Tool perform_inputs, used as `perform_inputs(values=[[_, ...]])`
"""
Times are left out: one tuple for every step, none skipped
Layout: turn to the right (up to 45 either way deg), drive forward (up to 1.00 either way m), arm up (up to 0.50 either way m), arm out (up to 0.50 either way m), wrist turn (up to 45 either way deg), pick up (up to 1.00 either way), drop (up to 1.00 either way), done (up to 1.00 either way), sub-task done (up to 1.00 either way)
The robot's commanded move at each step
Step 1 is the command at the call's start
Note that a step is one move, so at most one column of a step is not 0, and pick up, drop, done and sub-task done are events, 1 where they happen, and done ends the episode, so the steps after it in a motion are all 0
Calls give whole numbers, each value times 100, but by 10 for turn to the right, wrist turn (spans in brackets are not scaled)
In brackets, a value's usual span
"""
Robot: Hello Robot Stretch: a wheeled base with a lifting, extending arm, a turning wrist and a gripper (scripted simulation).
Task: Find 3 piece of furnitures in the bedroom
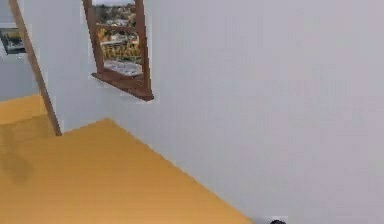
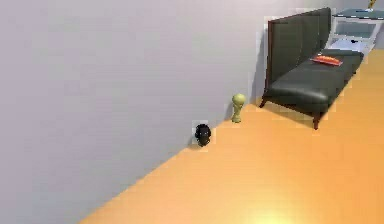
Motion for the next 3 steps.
perform_inputs(values=[[450, 0, 0, 0, 0, 0, 0, 0, 0], [450, 0, 0, 0, 0, 0, 0, 0, 0], [150, 0, 0, 0, 0, 0, 0, 0, 0]])
